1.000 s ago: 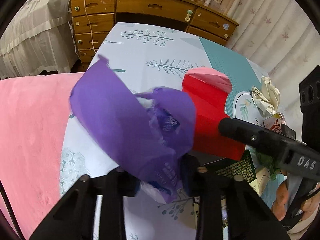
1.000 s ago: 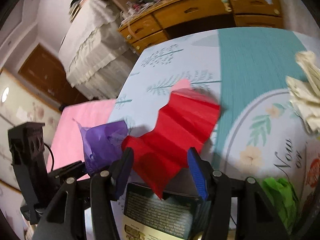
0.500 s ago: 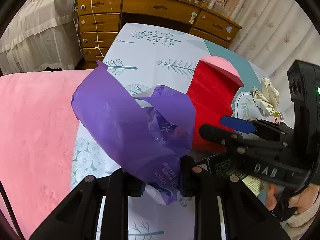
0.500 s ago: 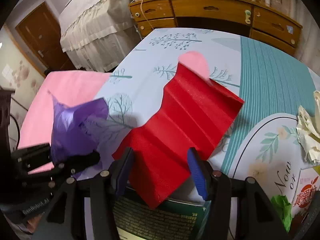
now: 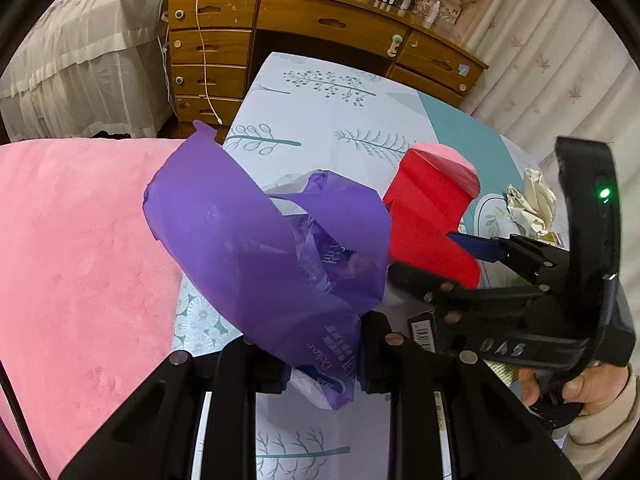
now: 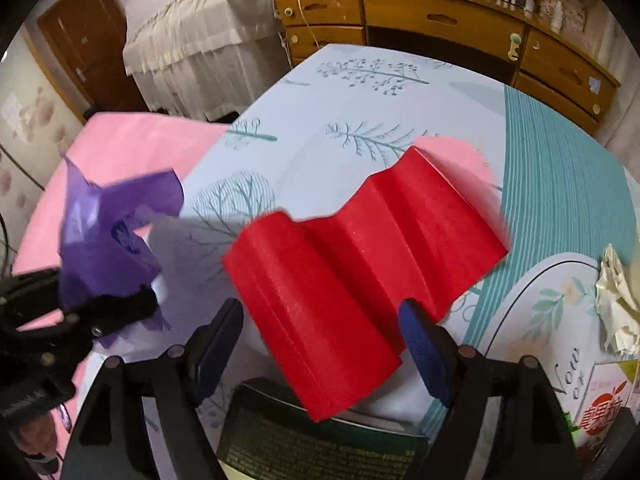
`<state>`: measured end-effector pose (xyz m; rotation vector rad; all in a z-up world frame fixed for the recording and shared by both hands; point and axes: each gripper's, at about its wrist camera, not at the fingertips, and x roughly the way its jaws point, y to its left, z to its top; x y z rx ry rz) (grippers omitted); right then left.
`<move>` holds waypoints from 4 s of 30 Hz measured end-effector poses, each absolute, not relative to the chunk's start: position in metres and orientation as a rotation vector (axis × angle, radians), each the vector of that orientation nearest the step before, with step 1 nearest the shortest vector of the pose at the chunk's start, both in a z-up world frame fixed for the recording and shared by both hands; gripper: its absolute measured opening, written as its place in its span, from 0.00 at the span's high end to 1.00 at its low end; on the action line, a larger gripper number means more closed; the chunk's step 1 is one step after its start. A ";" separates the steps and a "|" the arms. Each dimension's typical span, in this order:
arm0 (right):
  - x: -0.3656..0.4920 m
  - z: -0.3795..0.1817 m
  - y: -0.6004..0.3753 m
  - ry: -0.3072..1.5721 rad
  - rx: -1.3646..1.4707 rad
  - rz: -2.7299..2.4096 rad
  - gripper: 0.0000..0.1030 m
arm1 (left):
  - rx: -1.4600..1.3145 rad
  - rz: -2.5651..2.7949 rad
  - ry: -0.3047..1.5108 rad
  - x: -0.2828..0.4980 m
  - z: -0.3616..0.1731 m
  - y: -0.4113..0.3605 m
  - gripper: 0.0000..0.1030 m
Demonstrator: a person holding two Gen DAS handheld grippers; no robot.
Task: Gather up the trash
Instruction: 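Carry the purple bag and red box down over the floor bin, then open both tools over the bin, dropping the bag and red box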
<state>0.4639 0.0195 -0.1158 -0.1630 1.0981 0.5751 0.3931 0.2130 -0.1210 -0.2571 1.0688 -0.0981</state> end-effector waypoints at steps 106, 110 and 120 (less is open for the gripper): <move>0.107 -0.445 -0.182 1.326 0.258 0.258 0.56 | -0.075 -0.173 1.412 0.073 -0.413 0.014 0.15; 0.107 -0.445 -0.184 1.326 0.257 0.249 0.56 | -0.086 -0.173 1.425 0.073 -0.415 0.015 0.11; 0.106 -0.444 -0.183 1.320 0.231 0.245 0.55 | -0.061 -0.168 1.404 0.071 -0.410 0.012 0.11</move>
